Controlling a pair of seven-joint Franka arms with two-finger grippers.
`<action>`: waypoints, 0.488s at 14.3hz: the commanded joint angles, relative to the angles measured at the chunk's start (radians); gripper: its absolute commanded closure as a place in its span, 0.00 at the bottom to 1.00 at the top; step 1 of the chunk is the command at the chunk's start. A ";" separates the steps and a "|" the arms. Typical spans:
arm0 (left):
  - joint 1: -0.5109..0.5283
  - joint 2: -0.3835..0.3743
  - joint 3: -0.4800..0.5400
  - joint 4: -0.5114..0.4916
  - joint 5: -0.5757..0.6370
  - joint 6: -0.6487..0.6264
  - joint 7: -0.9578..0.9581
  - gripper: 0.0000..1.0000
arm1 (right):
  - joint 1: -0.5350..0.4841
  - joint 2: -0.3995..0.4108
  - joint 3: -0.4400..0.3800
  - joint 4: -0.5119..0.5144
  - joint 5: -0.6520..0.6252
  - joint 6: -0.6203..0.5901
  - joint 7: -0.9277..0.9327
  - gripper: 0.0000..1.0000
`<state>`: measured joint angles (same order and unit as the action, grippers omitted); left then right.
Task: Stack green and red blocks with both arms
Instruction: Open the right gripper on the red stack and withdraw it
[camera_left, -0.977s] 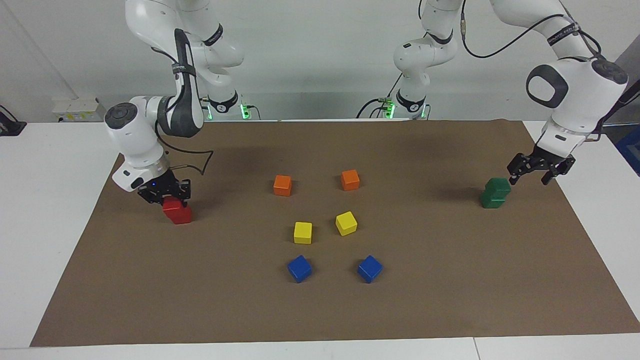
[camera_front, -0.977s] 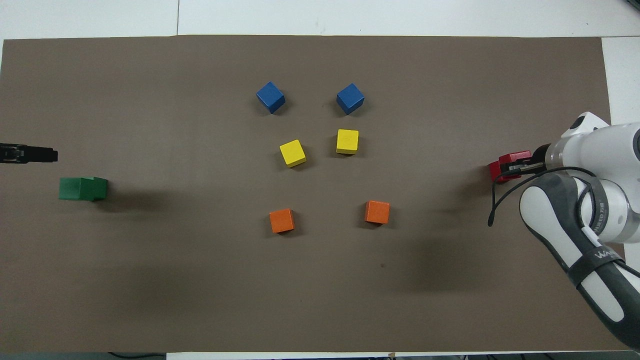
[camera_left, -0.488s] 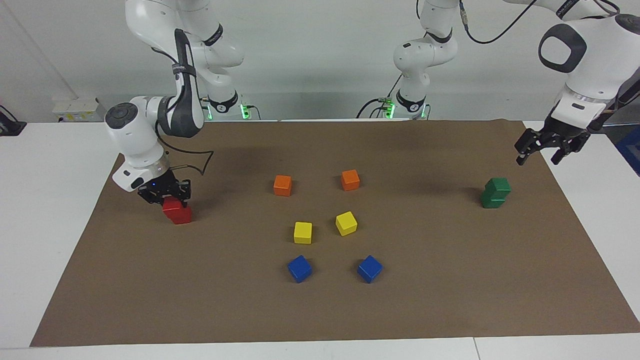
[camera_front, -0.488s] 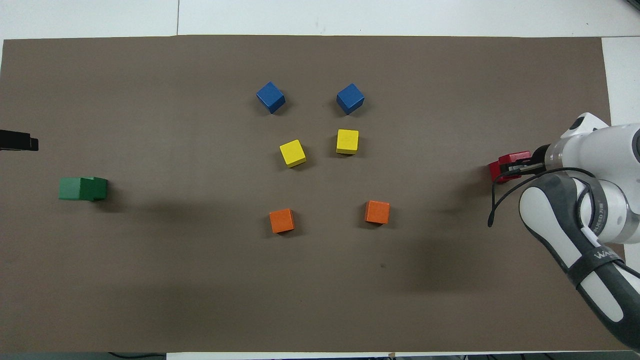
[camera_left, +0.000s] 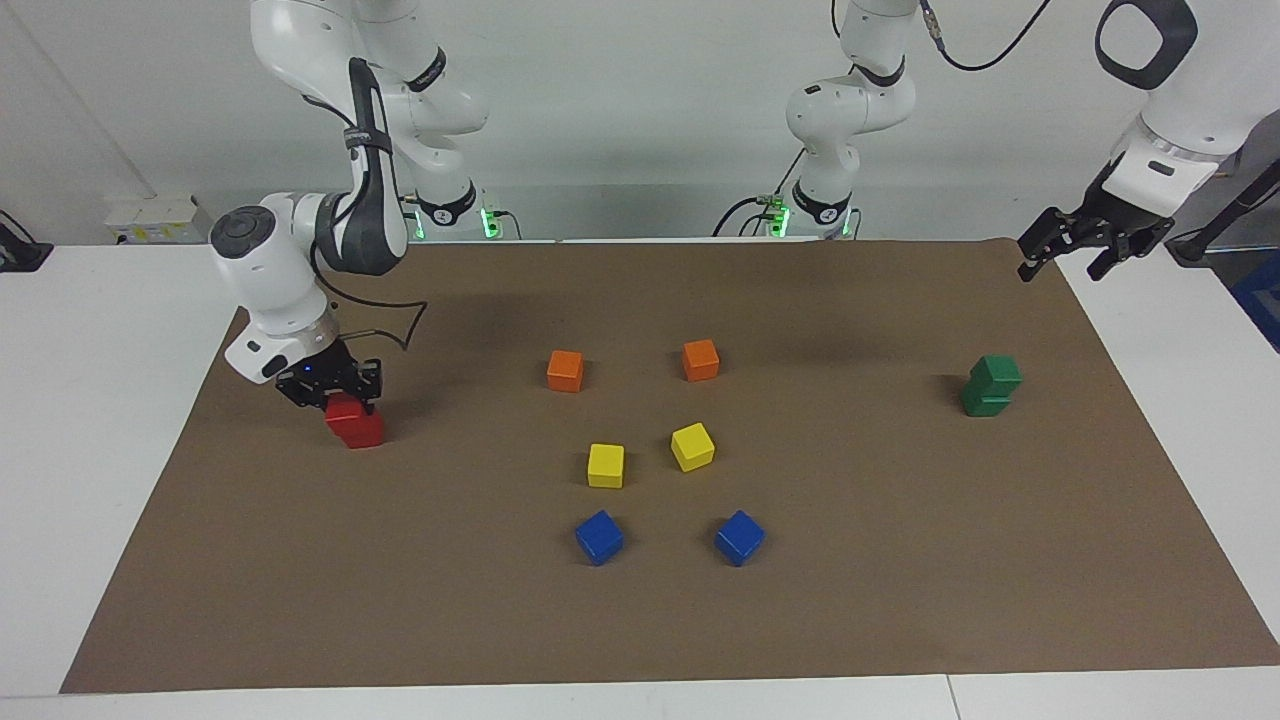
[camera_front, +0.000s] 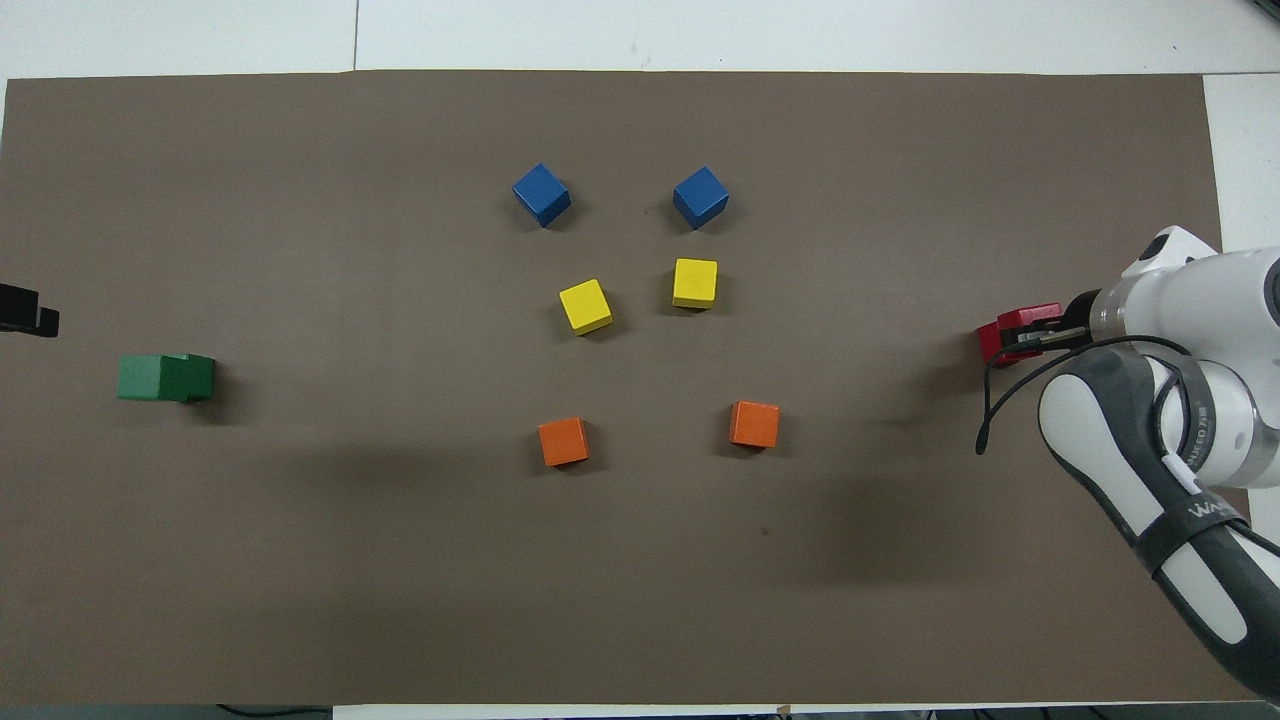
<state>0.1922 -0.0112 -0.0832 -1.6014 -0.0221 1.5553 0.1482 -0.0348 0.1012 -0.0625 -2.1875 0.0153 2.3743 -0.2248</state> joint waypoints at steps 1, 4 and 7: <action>-0.071 0.011 0.031 0.028 0.016 -0.061 -0.035 0.00 | -0.013 -0.005 0.007 -0.012 0.000 0.023 0.009 0.50; -0.129 0.011 0.068 0.028 0.017 -0.052 -0.097 0.00 | -0.011 -0.005 0.007 -0.012 0.000 0.023 0.016 0.04; -0.129 0.014 0.063 0.029 0.019 -0.034 -0.117 0.00 | -0.010 -0.005 0.007 -0.012 0.002 0.025 0.018 0.01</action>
<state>0.0817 -0.0110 -0.0368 -1.5993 -0.0209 1.5221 0.0527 -0.0348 0.1012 -0.0624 -2.1876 0.0154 2.3756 -0.2245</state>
